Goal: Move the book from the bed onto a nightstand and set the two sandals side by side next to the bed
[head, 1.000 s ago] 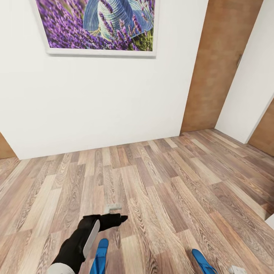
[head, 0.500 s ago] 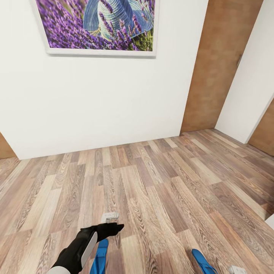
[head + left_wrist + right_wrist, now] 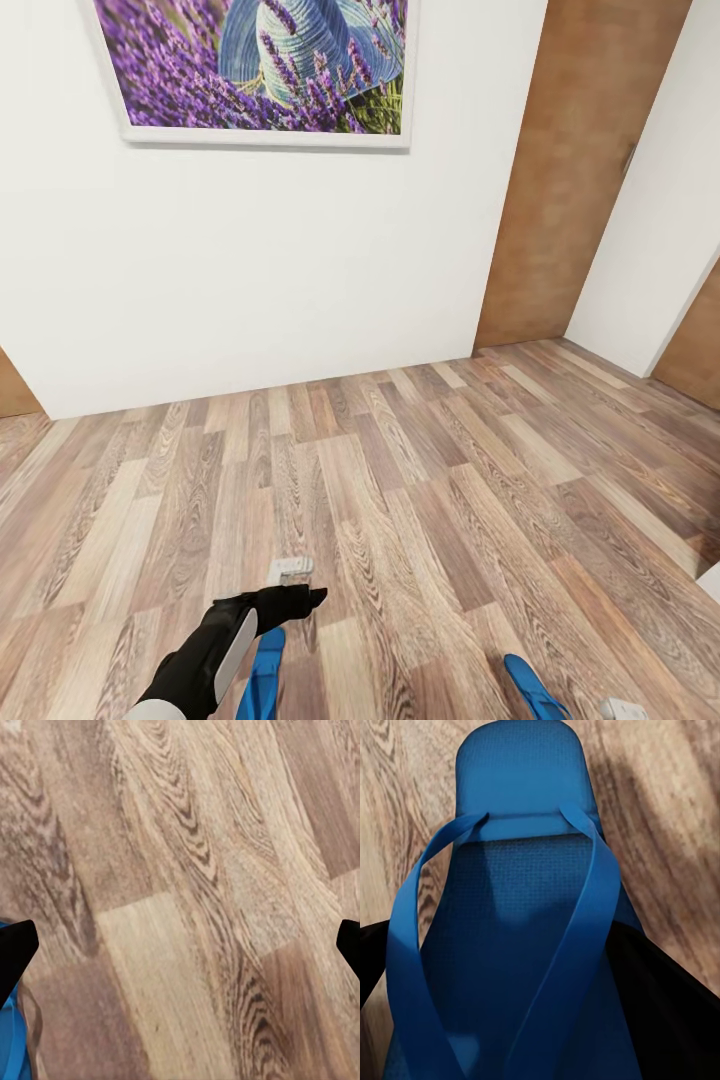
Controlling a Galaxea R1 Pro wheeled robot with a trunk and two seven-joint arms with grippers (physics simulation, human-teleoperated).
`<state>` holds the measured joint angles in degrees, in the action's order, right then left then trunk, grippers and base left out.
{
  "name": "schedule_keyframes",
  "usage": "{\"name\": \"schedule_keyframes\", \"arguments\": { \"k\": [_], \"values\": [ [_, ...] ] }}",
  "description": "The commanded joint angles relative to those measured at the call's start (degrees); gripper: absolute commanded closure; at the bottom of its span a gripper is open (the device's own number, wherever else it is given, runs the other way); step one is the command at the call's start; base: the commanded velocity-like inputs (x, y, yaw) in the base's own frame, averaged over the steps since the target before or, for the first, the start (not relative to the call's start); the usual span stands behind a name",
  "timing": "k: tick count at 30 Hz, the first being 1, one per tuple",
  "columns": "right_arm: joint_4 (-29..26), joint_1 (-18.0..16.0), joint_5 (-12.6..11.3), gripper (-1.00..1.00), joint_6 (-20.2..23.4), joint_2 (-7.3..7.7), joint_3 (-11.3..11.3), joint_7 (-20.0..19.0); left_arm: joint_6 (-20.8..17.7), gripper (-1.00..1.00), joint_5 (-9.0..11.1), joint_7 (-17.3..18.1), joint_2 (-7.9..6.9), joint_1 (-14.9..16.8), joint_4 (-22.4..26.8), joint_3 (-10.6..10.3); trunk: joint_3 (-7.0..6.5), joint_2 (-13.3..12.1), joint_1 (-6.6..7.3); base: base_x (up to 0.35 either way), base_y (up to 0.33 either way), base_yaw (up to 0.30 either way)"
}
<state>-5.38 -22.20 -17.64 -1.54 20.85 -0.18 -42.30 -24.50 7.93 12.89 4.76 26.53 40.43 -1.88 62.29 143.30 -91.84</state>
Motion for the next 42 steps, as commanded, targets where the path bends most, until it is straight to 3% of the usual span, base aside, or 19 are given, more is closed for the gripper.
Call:
{"name": "schedule_keyframes", "arguments": {
  "k": [1,12,19,22,23,24,25,27,28,32,34,36,38,42],
  "values": [
    [0.1,0.0,-0.1,1.0,-0.1,0.0,0.0,-0.2,-0.4,-1.0,0.6,-0.1,-0.01,0.0,0.1,-0.1,0.27,0.0,-0.01,0.0,0.0,0.0],
    [0.1,0.0,-0.1,1.0,-0.1,0.01,0.0,-0.2,-0.4,-1.0,0.5,-0.4,-0.11,0.0,0.0,0.1,2.71,0.2,-0.3,0.0,0.0,0.0],
    [-0.8,0.0,-0.2,1.0,0.7,0.42,-0.2,-1.0,-0.4,-1.0,0.5,-4.5,-0.18,0.0,0.2,0.1,4.26,0.3,-0.48,0.0,0.0,0.0],
    [-2.6,-0.1,-0.3,1.0,4.1,1.41,-0.9,-2.3,-0.4,-1.0,0.5,-5.2,-0.17,0.0,0.2,0.1,4.92,0.3,-0.56,0.0,0.0,0.0],
    [-5.8,-0.2,-0.6,1.0,9.5,2.42,-1.6,-2.7,-0.4,-1.0,0.6,-5.3,-0.14,0.0,0.2,0.1,5.15,0.3,-0.58,0.0,0.0,0.0],
    [-12.5,-0.2,-2.5,1.0,19.1,3.14,-3.4,-2.9,-0.4,-1.0,0.7,-5.4,-0.12,0.0,0.2,0.1,5.37,0.3,-0.61,0.0,0.0,0.0],
    [-14.4,-0.2,-3.3,1.0,21.4,3.23,-4.0,-3.0,-0.4,-1.0,0.7,-5.4,-0.11,0.0,0.2,0.1,5.59,0.4,-0.63,0.0,0.0,0.0],
    [-21.3,-0.2,-7.2,1.0,29.5,3.47,-6.7,-3.0,-0.5,-1.0,0.7,-5.4,-0.09,0.0,0.2,0.1,6.03,0.4,-0.68,0.0,0.0,0.0],
    [-26.1,-0.2,-10.6,1.0,34.9,3.64,-8.7,-3.0,-0.5,-1.0,0.8,-5.4,-0.1,0.0,0.2,0.0,6.25,0.4,-0.71,0.0,0.0,0.0],
    [-31.7,-0.2,-15.6,1.0,41.8,4.9,-10.0,-3.1,-0.5,-1.0,0.8,-5.4,-0.05,0.0,0.2,0.0,7.14,0.4,-0.81,0.0,0.0,0.0],
    [-35.5,-0.2,-20.7,1.0,48.5,6.1,-10.2,-3.3,-0.5,-1.0,0.9,-5.3,-0.04,0.0,0.2,0.0,7.58,0.5,-0.86,0.0,0.0,0.0],
    [-36.6,-0.2,-23.3,1.0,51.0,6.84,-10.3,-4.3,-0.6,-1.0,0.9,-5.3,-0.07,0.0,0.2,0.0,8.03,0.5,-0.92,0.0,0.0,0.0],
    [-37.6,-0.2,-27.3,1.0,54.1,7.76,-10.4,-7.0,-0.6,-1.0,0.9,-5.3,-0.15,0.0,0.2,0.1,8.47,0.5,-0.97,0.0,0.0,0.0],
    [-38.0,-0.2,-31.2,1.0,56.8,10.33,-10.4,-13.9,-0.6,-1.0,0.9,-5.3,-0.25,0.0,0.2,0.2,9.36,0.6,-1.07,0.0,0.0,0.0]
  ]
}}
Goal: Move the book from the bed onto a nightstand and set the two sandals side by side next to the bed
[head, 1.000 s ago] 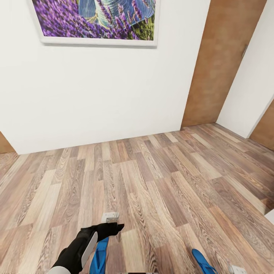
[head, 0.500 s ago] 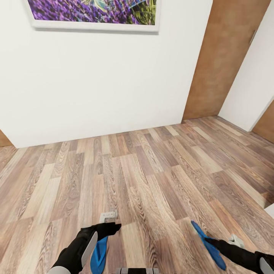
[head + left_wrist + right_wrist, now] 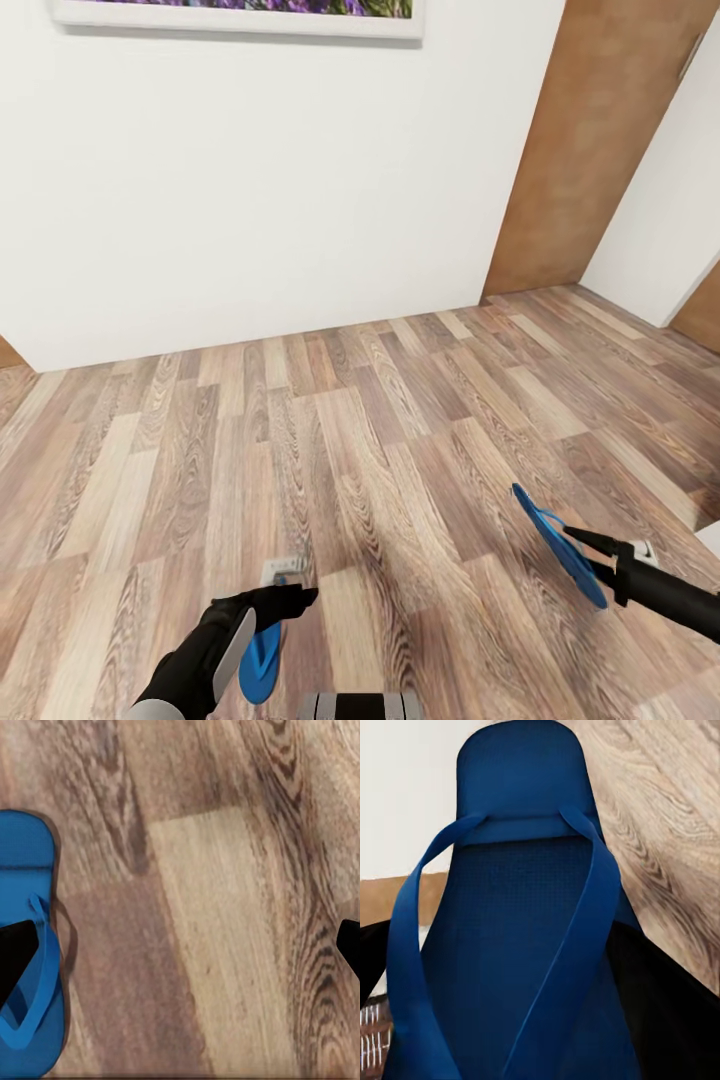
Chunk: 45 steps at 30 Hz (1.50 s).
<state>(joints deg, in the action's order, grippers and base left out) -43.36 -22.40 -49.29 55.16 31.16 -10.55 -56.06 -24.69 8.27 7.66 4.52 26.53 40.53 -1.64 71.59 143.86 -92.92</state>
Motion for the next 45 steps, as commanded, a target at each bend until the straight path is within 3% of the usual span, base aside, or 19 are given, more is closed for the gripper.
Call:
{"name": "schedule_keyframes", "arguments": {
  "k": [1,12,16,20,25,45],
  "values": [
    [0.0,0.0,-0.1,1.0,0.4,0.5,0.2,-1.8,-0.4,-1.0,0.6,-0.1,0.02,0.0,0.1,0.0,0.27,0.0,-0.01,0.0,0.0,0.0],
    [0.5,0.0,-0.5,1.0,0.6,0.83,0.4,-2.9,-0.4,-1.0,0.4,-0.4,-0.47,0.0,1.3,0.2,2.71,0.2,-0.3,0.0,0.0,0.0],
    [0.5,0.0,-0.5,1.0,0.6,0.83,0.4,-2.9,-0.6,-1.0,0.4,-0.7,-2.9,0.0,4.3,2.0,3.6,0.2,-0.4,0.0,0.0,0.0],
    [0.5,0.0,-0.5,1.0,0.6,0.84,0.4,-2.9,-0.8,-1.0,0.4,-0.9,-5.49,0.0,5.3,6.6,4.48,0.3,-0.5,0.0,0.0,0.0],
    [0.4,0.0,-0.5,1.0,0.6,0.8,0.2,-2.9,-0.8,-1.0,0.2,-0.9,-5.68,0.0,5.5,7.3,5.59,0.4,-0.63,0.0,0.0,0.0],
    [0.1,0.0,-0.2,1.0,0.6,0.66,0.3,-2.8,-0.8,-1.0,0.3,-0.8,-5.49,0.0,5.5,6.8,10.02,0.6,-1.15,0.0,0.0,0.0]
  ]
}}
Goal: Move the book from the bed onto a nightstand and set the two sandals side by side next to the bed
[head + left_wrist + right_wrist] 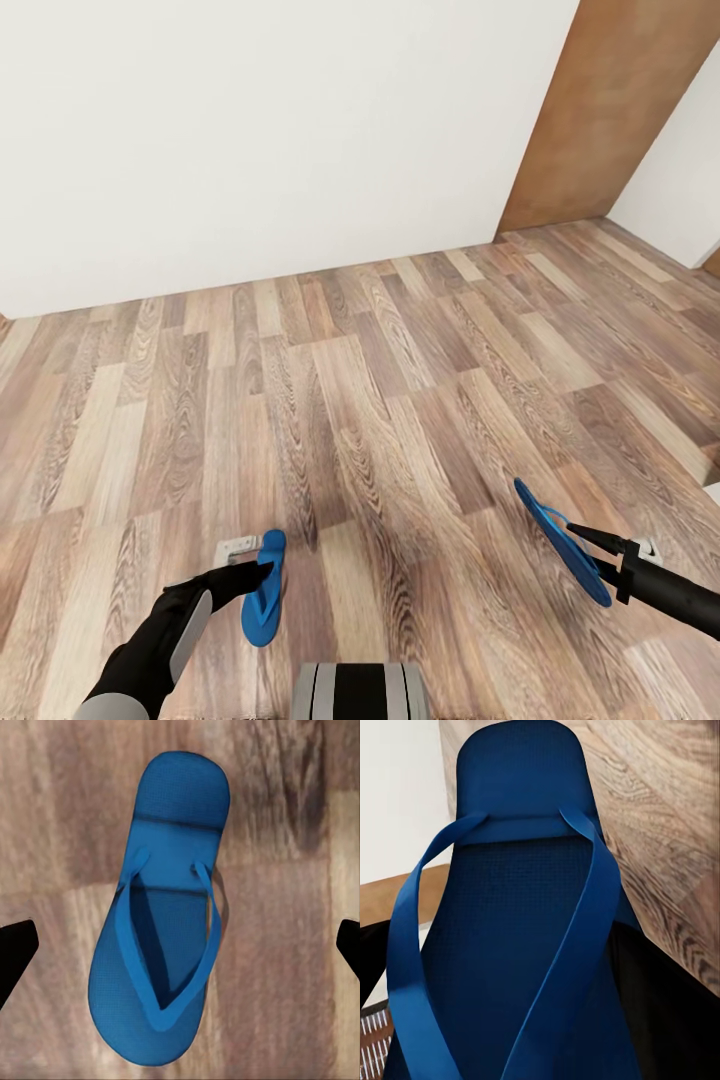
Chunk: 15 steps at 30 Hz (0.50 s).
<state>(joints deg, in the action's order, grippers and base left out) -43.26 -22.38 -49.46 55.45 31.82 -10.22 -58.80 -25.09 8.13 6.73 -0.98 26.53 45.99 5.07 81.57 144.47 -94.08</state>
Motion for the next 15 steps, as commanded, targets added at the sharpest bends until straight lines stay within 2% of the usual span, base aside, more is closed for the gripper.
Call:
{"name": "schedule_keyframes", "arguments": {
  "k": [1,7,15],
  "values": [
    [0.0,0.0,0.0,1.0,0.3,0.0,-0.1,-0.1,-0.4,-1.0,0.5,0.1,0.01,0.0,0.1,0.1,0.27,0.0,-0.01,0.0,0.0,0.0],
    [-0.1,0.0,0.0,1.0,0.2,0.0,-0.1,-0.1,-0.4,-1.0,0.5,0.1,0.06,0.0,0.1,0.1,1.59,0.1,-0.17,0.0,0.0,0.0],
    [-0.3,0.0,0.0,1.0,0.2,0.03,-0.2,-0.2,-0.4,-1.0,0.5,0.1,0.28,0.0,0.1,0.1,1.59,0.1,-0.17,0.0,0.0,0.0]
  ]
}}
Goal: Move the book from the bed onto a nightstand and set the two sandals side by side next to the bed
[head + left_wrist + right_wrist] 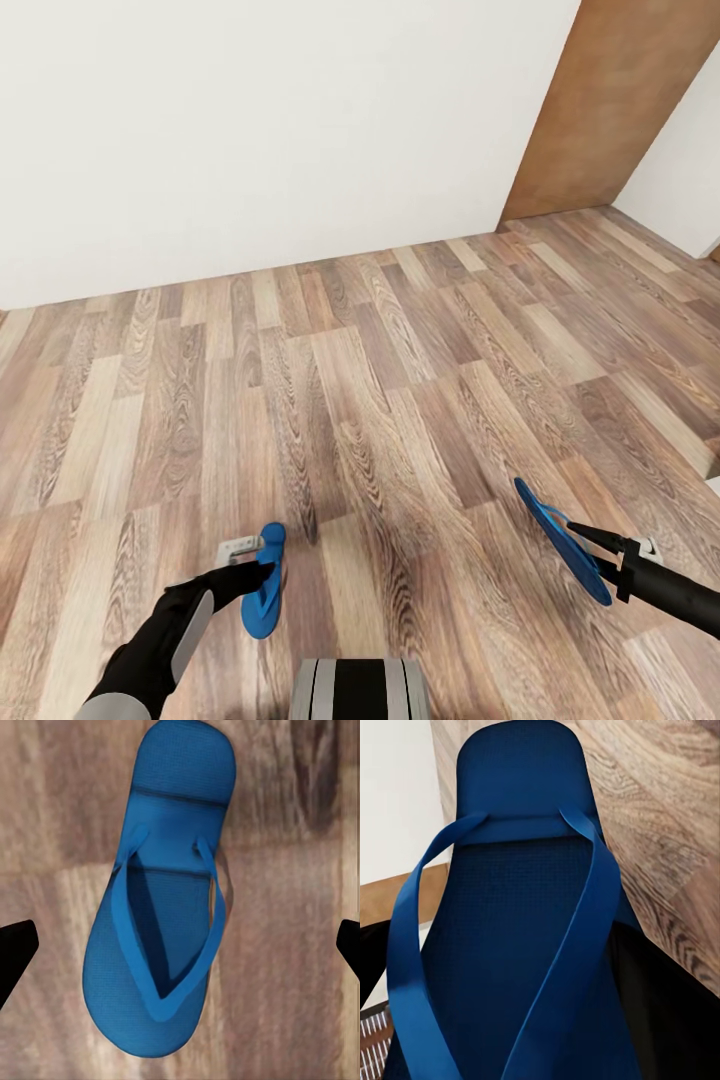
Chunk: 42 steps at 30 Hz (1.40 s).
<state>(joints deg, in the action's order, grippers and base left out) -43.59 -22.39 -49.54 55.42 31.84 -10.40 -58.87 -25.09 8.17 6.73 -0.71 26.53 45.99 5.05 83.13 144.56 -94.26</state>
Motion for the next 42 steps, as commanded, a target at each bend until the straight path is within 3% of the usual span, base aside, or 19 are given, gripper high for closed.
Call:
{"name": "schedule_keyframes", "arguments": {
  "k": [1,34,42],
  "values": [
    [0.0,0.0,0.1,1.0,0.2,0.02,0.0,-0.1,-0.4,-1.0,0.4,0.1,0.14,0.0,0.1,0.1,0.04,0.0,0.01,0.0,0.0,0.0],
    [0.0,0.0,0.0,1.0,0.2,-0.08,0.2,-0.1,-0.4,-1.0,0.4,0.1,0.63,0.0,0.1,0.1,7.13,0.4,-0.82,0.0,0.0,0.0],
    [0.0,0.0,0.1,1.0,0.2,-0.11,0.2,-0.1,-0.4,-1.0,0.4,0.1,0.63,0.0,0.1,0.1,7.13,0.4,-0.82,0.0,0.0,0.0]
  ]
}}
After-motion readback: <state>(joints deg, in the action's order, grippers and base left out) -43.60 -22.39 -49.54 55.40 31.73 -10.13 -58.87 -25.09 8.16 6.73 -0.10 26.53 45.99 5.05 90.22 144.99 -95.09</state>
